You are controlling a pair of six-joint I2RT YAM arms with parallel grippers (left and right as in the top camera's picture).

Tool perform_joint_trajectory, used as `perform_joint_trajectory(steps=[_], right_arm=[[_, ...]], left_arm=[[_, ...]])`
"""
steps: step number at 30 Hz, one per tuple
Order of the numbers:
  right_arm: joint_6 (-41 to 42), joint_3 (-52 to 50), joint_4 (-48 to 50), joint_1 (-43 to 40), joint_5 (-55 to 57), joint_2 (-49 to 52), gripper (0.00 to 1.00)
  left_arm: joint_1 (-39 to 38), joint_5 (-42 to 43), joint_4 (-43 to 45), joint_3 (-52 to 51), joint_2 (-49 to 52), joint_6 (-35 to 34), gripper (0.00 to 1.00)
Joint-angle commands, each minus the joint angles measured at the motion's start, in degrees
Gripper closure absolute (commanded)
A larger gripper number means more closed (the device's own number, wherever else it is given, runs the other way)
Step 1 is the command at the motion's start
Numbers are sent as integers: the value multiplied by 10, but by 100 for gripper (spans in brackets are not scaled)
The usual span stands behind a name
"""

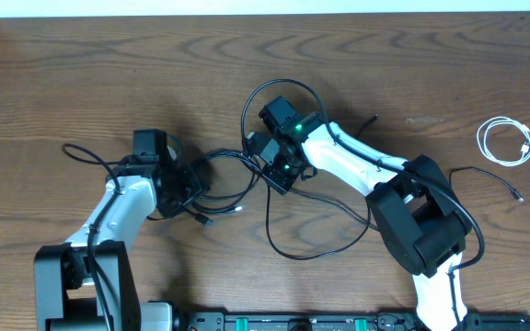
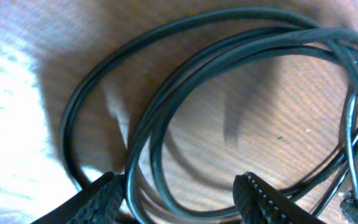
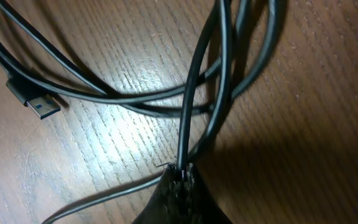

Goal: Untangle cables

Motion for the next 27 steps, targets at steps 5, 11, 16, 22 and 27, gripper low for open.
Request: perform_joint_trajectory(steps=[5, 11, 16, 22, 27], right_arm=[[3, -4, 0, 1, -5, -17, 99], [3, -4, 0, 1, -1, -17, 99], [3, -4, 0, 1, -1, -17, 99], [3, -4, -1, 1, -1, -17, 99], [3, -4, 0, 1, -1, -17, 99]], left_arm=[[-9, -12, -6, 12, -1, -36, 50], [-9, -16, -43, 15, -54, -40, 50], [-9, -22, -48, 15, -87, -60, 50], [-9, -22, -47, 12, -66, -62, 50], [-9, -22, -42, 9, -37, -62, 50]])
